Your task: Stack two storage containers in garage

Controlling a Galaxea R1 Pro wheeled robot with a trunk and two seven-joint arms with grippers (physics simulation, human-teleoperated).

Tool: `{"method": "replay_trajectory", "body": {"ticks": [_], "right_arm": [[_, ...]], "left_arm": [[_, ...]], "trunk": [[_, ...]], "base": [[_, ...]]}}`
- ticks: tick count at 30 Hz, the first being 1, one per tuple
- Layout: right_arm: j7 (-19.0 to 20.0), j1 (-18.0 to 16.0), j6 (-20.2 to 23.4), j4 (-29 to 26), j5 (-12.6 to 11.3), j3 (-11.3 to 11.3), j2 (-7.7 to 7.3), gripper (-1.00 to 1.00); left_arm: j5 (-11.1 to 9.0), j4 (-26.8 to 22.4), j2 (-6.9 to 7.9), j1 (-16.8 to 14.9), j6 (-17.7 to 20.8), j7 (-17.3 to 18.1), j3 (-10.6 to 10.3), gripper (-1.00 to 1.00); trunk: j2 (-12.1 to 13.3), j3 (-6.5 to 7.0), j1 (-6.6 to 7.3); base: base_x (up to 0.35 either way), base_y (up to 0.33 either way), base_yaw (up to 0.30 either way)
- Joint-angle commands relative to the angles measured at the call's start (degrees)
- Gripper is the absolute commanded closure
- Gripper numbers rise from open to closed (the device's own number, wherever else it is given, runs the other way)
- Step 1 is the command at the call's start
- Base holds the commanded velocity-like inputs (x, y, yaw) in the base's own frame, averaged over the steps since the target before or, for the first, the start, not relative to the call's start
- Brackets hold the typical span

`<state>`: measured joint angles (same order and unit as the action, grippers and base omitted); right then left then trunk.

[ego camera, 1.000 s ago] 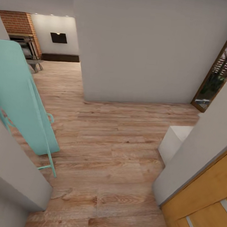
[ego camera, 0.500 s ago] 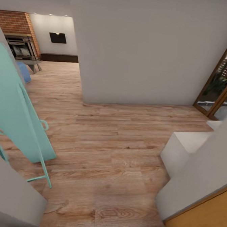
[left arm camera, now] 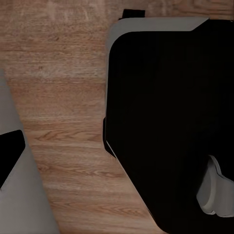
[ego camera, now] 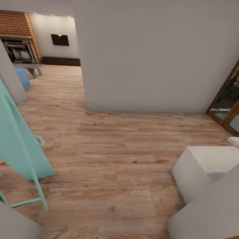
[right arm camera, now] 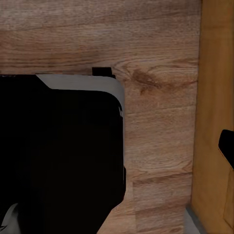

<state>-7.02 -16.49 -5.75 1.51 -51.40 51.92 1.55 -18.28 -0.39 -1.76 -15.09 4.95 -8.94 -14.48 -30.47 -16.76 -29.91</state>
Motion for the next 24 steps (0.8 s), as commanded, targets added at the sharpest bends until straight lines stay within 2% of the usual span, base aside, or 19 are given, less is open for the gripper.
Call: {"method": "replay_trajectory", "body": {"ticks": [1, 24], "right_arm": [[0.0, 0.0, -0.2, 0.2, -0.5, 0.5, 0.08, -1.00], [-0.4, 0.0, -0.2, 0.2, -0.5, 0.5, 0.12, -1.00]], "left_arm": [[-0.5, 0.0, -0.03, 0.0, 0.2, -0.2, -0.5, -1.00], [-0.4, 0.0, -0.07, 0.0, 0.2, -0.2, -0.5, -1.00]], "trunk": [[-0.1, -0.08, -0.05], [-0.1, -0.08, -0.05]], "base": [[0.322, 0.000, 0.000], [0.322, 0.000, 0.000]]}}
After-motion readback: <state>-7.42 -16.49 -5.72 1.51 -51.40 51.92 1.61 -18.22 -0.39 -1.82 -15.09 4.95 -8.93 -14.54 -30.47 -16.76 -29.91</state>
